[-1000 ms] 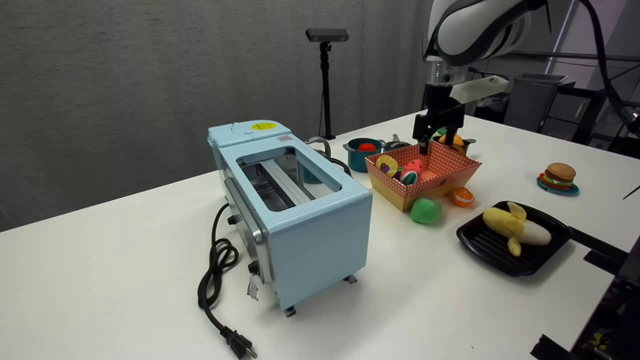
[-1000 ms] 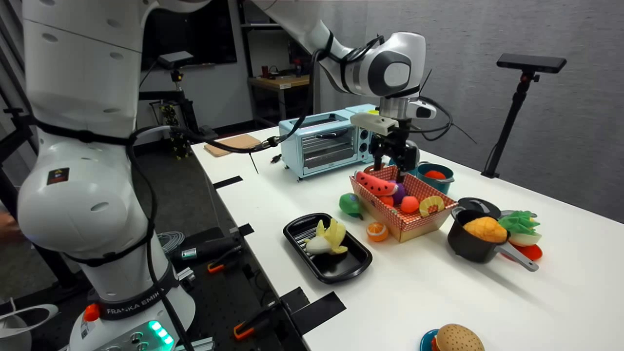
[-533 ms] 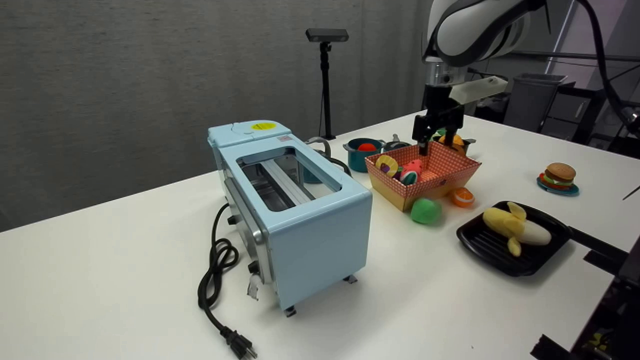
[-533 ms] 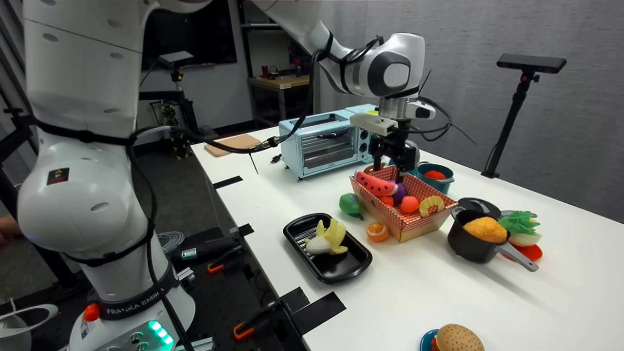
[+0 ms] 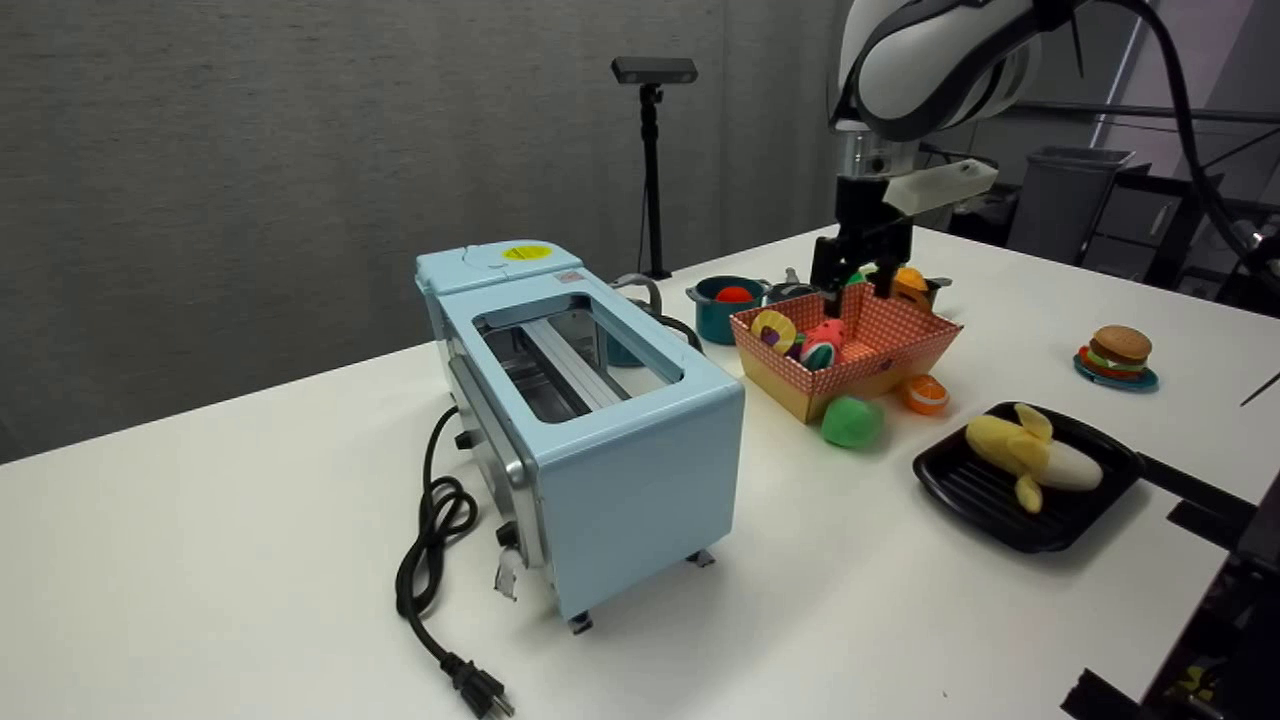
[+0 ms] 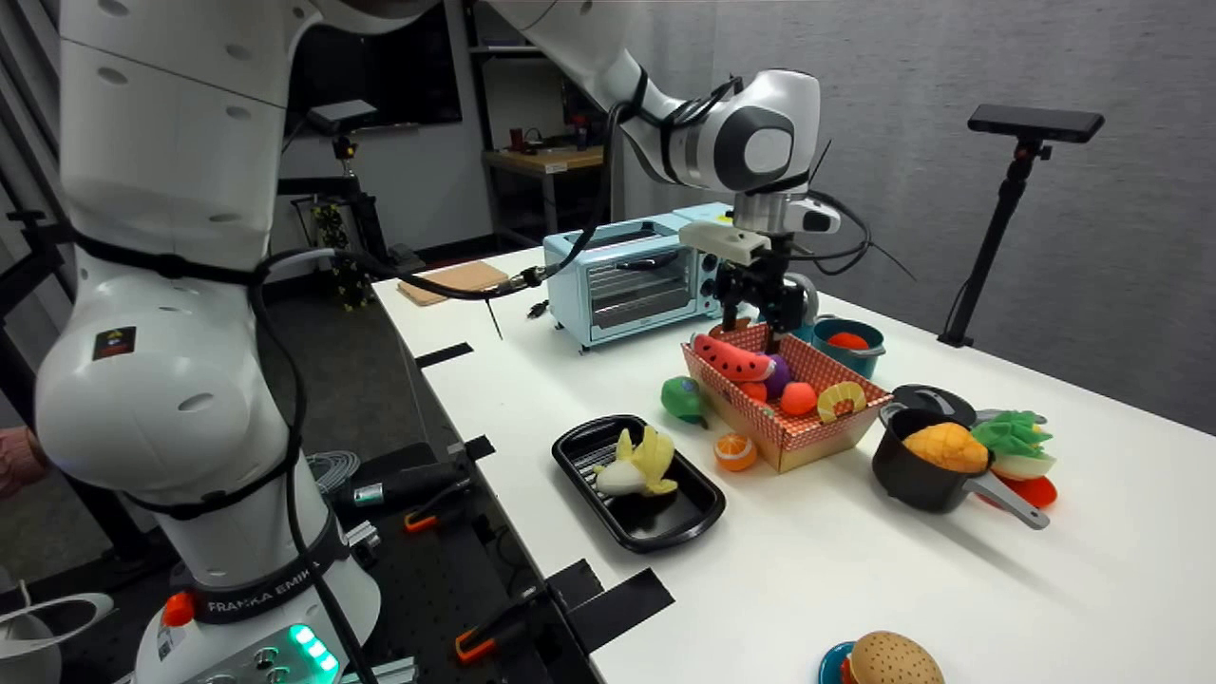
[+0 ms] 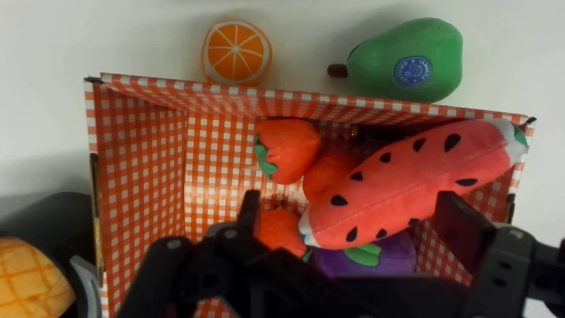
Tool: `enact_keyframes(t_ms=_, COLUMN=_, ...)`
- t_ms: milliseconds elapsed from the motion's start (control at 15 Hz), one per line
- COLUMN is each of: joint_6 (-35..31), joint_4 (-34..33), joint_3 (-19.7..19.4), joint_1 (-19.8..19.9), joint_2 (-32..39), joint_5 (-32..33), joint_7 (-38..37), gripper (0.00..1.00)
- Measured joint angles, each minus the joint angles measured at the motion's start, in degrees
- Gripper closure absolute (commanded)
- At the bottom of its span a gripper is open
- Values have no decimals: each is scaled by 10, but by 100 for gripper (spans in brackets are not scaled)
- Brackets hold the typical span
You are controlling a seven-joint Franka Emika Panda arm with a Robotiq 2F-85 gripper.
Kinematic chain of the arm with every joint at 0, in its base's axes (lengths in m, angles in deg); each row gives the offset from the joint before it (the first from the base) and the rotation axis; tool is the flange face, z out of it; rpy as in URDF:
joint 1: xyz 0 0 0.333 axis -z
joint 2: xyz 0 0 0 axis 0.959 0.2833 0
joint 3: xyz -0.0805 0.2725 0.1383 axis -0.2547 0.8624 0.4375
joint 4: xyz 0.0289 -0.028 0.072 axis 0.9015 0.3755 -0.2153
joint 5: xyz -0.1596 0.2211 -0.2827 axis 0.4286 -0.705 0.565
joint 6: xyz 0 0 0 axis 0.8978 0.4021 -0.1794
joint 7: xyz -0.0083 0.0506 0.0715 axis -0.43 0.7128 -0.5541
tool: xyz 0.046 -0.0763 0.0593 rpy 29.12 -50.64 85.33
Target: Take the watermelon plush toy from the box and put it on the oven tray
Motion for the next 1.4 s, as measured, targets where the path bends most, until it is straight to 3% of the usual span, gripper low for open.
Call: enact_keyframes(t_ms=1400, joint_6=-3, joint_4=-106, joint_3=-3, joint_1=10, joint_2=104, joint_5=-3, joint_7=8, gripper=1)
